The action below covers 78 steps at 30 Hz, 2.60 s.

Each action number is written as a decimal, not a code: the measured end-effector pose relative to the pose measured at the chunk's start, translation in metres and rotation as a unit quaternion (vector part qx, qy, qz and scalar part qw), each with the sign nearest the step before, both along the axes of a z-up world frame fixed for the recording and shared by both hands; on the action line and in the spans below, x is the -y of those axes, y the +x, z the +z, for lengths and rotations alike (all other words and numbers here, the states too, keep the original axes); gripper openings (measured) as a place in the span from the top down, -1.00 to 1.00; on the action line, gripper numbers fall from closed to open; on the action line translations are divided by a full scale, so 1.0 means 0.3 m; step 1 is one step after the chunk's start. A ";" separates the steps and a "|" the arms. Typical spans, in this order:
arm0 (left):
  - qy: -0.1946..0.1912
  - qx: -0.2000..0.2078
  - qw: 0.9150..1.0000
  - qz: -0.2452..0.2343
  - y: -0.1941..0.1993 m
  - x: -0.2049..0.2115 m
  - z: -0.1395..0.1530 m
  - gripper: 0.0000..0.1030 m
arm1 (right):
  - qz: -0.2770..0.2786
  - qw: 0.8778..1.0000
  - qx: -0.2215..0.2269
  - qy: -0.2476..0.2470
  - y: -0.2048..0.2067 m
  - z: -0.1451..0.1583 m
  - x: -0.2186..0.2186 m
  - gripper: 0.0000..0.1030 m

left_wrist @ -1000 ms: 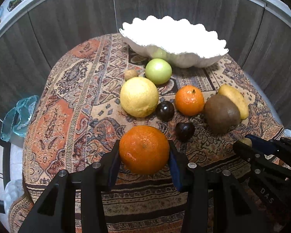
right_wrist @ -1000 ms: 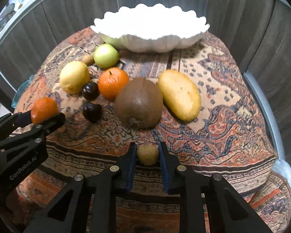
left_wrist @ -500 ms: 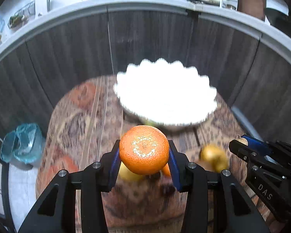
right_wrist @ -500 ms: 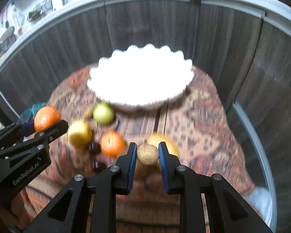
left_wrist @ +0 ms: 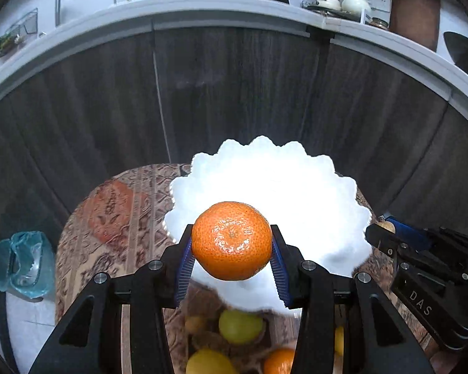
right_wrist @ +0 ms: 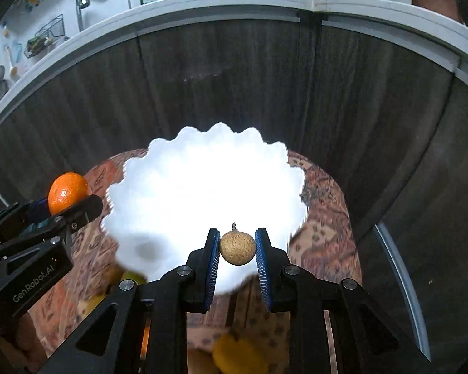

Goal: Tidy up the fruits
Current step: 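Carry both fruits over the white bowl and open both tools to drop them, then withdraw both tools from the bowl back toward the remaining fruits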

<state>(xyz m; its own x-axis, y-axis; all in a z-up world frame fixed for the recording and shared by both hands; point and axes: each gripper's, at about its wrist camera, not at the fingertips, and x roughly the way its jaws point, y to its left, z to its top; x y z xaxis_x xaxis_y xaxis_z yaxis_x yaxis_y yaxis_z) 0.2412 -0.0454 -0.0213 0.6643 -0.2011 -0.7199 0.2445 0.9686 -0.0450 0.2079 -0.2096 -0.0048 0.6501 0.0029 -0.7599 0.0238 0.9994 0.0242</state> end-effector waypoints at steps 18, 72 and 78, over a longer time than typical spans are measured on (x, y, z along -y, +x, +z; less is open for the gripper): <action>0.011 -0.062 0.998 0.000 0.165 0.032 -0.182 0.11 | -0.009 0.999 -0.041 -0.003 0.185 -0.135 0.019 0.53; 0.050 0.014 0.997 0.053 -0.337 -0.106 0.040 -0.85 | -0.037 0.998 0.034 -0.049 -0.268 0.090 -0.045 -0.55; 0.051 0.016 0.997 0.053 -0.397 -0.113 0.016 -0.85 | -0.036 0.998 0.021 -0.040 -0.309 0.060 -0.044 -0.55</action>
<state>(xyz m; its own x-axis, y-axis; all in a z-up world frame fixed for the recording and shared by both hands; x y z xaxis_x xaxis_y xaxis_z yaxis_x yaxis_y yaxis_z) 0.1222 -0.0114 -0.0165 0.7010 -0.0554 -0.7110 0.1407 0.9881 0.0617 0.1153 -0.1963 0.0133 0.6778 -0.1056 -0.7276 0.0970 0.9938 -0.0539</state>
